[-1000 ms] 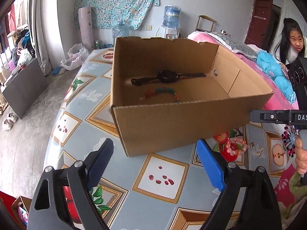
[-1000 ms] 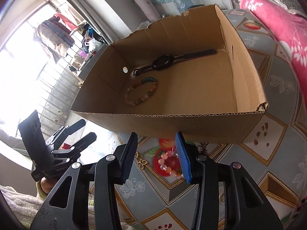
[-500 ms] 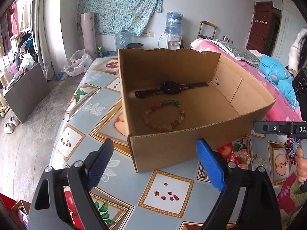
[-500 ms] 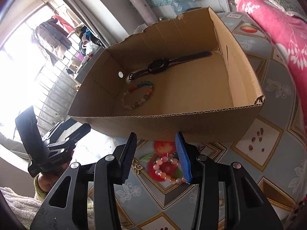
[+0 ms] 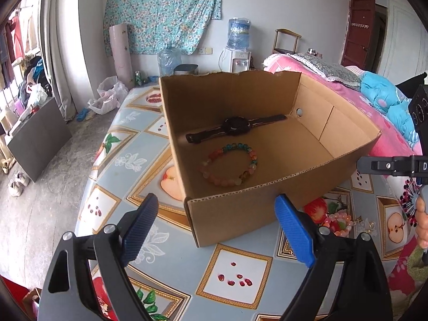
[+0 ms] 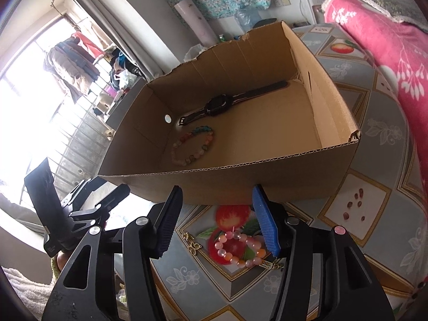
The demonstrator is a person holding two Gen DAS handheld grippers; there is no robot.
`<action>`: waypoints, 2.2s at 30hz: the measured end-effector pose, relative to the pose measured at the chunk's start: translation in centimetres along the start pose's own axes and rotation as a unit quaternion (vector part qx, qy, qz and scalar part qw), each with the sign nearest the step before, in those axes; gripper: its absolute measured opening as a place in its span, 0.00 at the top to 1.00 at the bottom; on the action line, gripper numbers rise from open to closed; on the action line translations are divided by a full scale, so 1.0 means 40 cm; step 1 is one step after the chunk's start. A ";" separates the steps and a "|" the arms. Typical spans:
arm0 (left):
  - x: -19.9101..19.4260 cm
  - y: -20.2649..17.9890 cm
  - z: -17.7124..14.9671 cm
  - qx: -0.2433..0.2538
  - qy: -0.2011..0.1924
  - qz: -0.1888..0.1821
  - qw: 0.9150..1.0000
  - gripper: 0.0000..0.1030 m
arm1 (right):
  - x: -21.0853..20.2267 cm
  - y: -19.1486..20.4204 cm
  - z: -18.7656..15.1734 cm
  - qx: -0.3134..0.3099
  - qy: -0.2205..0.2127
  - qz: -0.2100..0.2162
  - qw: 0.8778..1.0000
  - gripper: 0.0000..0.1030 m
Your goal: Organize jewelry
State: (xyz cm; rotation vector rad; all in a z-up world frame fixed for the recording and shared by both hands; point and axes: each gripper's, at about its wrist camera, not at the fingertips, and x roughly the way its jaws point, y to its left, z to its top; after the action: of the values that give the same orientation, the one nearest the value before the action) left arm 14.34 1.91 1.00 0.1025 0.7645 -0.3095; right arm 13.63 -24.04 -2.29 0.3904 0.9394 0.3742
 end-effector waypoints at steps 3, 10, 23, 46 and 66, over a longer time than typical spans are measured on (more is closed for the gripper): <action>-0.008 0.000 0.000 0.000 -0.007 0.011 1.000 0.15 | -0.011 0.010 -0.010 -0.004 -0.005 -0.004 1.000 0.42; -0.058 -0.021 -0.051 0.004 0.002 -0.004 1.000 0.15 | -0.042 0.055 -0.086 -0.040 -0.001 -0.014 0.999 0.37; -0.025 -0.099 -0.207 0.027 0.082 -0.005 0.996 0.15 | -0.033 0.084 -0.247 -0.063 0.041 -0.016 0.997 0.37; 0.037 -0.080 -0.235 0.025 0.101 -0.005 0.995 0.14 | 0.160 0.220 -0.182 -0.173 0.091 -0.054 0.979 0.69; 0.041 -0.069 -0.243 0.022 0.109 -0.003 0.994 0.05 | 0.200 0.221 -0.188 -0.245 0.114 -0.109 0.957 0.94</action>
State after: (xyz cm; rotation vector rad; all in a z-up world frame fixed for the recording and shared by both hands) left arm 8.13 0.87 -7.05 0.1783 0.9746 -0.3237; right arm 10.43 -11.40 -7.67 -0.2141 1.0629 0.4410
